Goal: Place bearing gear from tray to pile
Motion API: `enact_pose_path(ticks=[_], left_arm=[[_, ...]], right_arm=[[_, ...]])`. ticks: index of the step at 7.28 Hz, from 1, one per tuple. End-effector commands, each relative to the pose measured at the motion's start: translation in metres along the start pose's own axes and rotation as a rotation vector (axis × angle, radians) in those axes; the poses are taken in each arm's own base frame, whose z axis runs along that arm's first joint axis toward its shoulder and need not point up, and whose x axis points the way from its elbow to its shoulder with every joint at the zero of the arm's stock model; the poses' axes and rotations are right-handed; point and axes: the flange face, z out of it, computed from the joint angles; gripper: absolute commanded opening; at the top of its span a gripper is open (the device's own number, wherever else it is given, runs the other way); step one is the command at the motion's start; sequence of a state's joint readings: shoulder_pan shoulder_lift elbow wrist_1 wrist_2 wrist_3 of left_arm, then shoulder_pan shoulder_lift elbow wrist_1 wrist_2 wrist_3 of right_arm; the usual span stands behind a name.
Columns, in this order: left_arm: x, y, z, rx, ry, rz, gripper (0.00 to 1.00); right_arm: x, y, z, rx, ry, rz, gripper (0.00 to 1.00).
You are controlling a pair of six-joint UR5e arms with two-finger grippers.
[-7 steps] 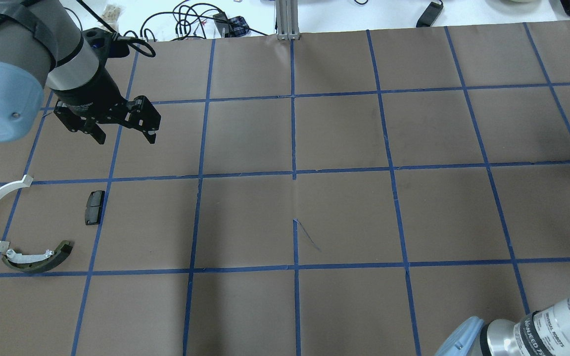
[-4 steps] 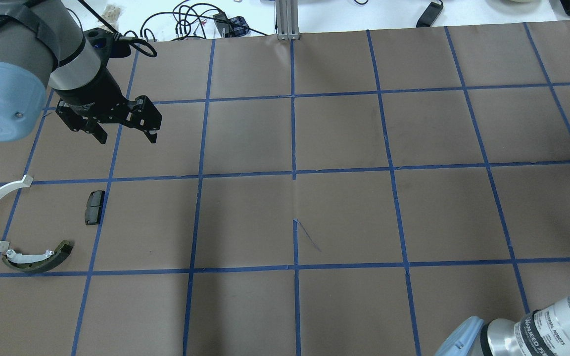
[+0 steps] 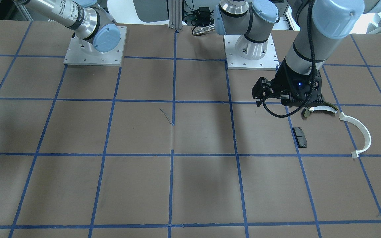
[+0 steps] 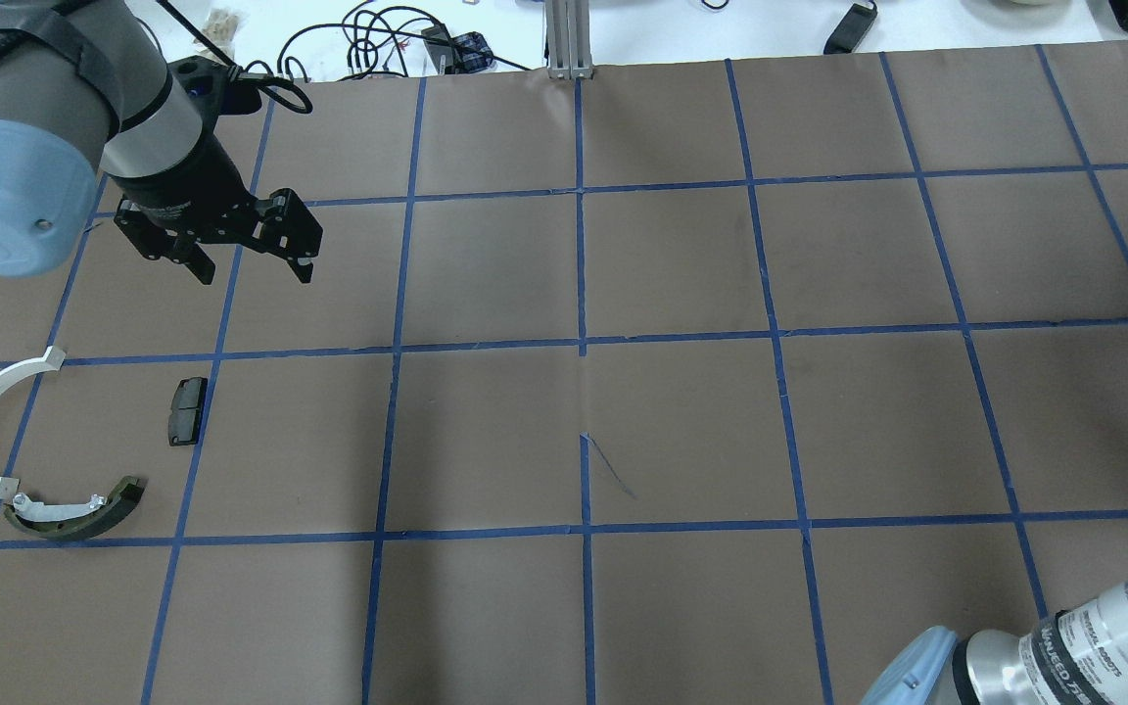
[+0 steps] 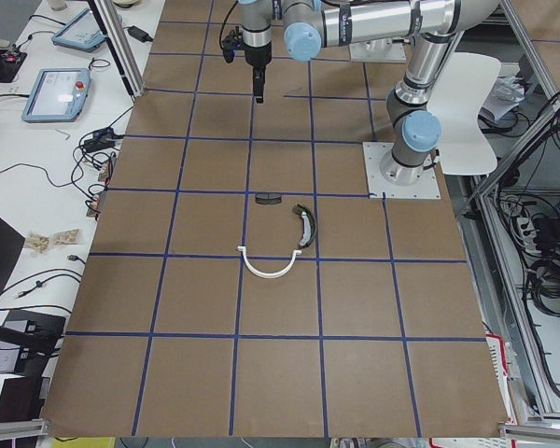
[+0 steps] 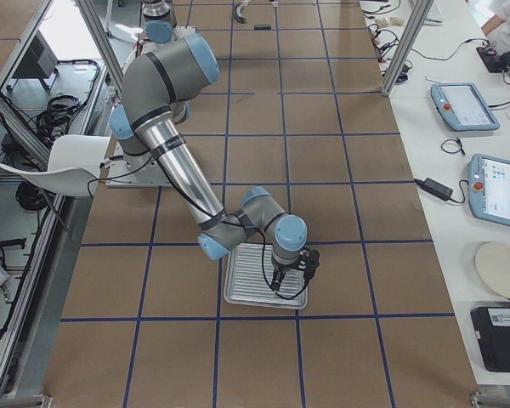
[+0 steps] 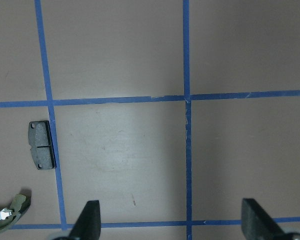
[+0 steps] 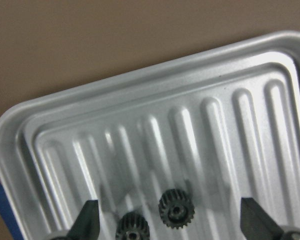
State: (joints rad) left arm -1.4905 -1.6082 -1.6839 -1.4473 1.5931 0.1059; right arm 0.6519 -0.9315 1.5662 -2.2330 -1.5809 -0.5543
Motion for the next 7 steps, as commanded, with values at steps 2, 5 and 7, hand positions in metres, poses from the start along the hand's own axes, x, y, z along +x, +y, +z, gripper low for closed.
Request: enact_pose_path(ticks=[2,5,7], left_arm=[[-0.003,-0.001,0.003,0.014,-0.051,0.004,1.0],[-0.005,-0.005,0.008,0.004,-0.097,0.003,1.0],[-0.005,-0.007,0.01,0.022,-0.099,0.001,1.0]], right_arm=[[0.001,-0.001,0.004,0.0,0.003,0.036,1.0],[0.001,-0.002,0.001,0.01,0.001,0.019,0.8],[0.001,-0.005,-0.001,0.039,0.007,0.021,0.77]])
